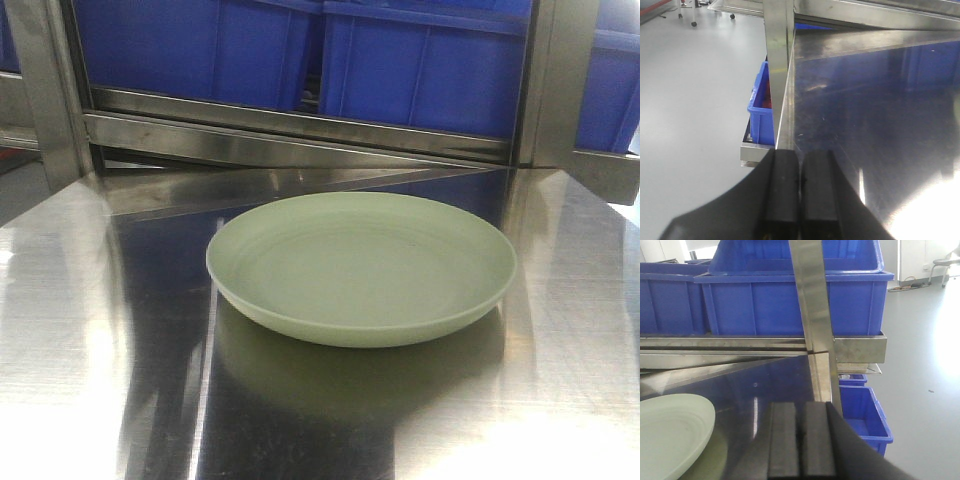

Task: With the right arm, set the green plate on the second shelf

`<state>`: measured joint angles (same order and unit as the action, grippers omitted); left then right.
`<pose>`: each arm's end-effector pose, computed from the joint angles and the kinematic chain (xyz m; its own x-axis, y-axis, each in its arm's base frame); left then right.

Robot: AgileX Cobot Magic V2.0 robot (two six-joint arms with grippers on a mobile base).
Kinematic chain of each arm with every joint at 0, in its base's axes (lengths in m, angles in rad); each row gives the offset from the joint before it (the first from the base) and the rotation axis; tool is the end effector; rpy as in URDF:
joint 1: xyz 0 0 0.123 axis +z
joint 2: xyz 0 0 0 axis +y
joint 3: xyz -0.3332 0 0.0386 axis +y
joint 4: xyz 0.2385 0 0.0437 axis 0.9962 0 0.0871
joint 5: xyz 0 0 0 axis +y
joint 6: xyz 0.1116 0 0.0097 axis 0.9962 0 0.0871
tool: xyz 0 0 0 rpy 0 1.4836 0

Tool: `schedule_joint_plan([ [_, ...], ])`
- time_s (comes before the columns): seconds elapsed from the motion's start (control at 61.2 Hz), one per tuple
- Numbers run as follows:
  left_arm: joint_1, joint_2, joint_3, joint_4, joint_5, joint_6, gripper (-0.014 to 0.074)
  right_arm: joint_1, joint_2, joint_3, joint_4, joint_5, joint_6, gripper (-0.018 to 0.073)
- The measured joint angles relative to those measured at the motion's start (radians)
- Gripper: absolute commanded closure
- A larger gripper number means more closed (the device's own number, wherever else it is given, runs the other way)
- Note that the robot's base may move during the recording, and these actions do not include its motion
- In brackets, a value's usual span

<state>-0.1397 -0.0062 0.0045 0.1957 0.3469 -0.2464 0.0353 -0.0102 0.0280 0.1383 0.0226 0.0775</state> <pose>0.0141 0.0055 0.1757 -0.2510 -0.0272 -0.9676 0.0601 0.9972 -0.0436 0.0175 0.0010 0.2029 0.0377 0.2156 -0.9758 -0.0476 0.9757 0.2137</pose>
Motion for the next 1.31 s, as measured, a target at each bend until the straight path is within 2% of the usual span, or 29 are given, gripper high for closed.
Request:
schedule_joint_plan([
  [0.229, 0.000, 0.000, 0.000, 0.000, 0.000, 0.000, 0.0472, 0.000, 0.000, 0.000, 0.000, -0.002, 0.000, 0.0503],
  [0.572, 0.000, 0.000, 0.000, 0.000, 0.000, 0.000, 0.0472, 0.000, 0.000, 0.000, 0.000, -0.076, 0.000, 0.0503],
  [0.702, 0.000, 0.000, 0.000, 0.000, 0.000, 0.000, 0.0472, 0.002, 0.066, -0.027, 0.000, -0.074, 0.000, 0.0503],
  [0.964, 0.000, 0.000, 0.000, 0.000, 0.000, 0.000, 0.0472, 0.004, 0.345, -0.259, 0.000, -0.062, 0.023, 0.0503],
  [1.111, 0.000, 0.000, 0.000, 0.000, 0.000, 0.000, 0.0472, 0.004, 0.529, -0.419, 0.002, 0.011, 0.073, 0.0503],
  [1.307, 0.000, 0.000, 0.000, 0.000, 0.000, 0.000, 0.0472, 0.004, 0.734, -0.578, 0.004, 0.052, 0.081, 0.0503],
])
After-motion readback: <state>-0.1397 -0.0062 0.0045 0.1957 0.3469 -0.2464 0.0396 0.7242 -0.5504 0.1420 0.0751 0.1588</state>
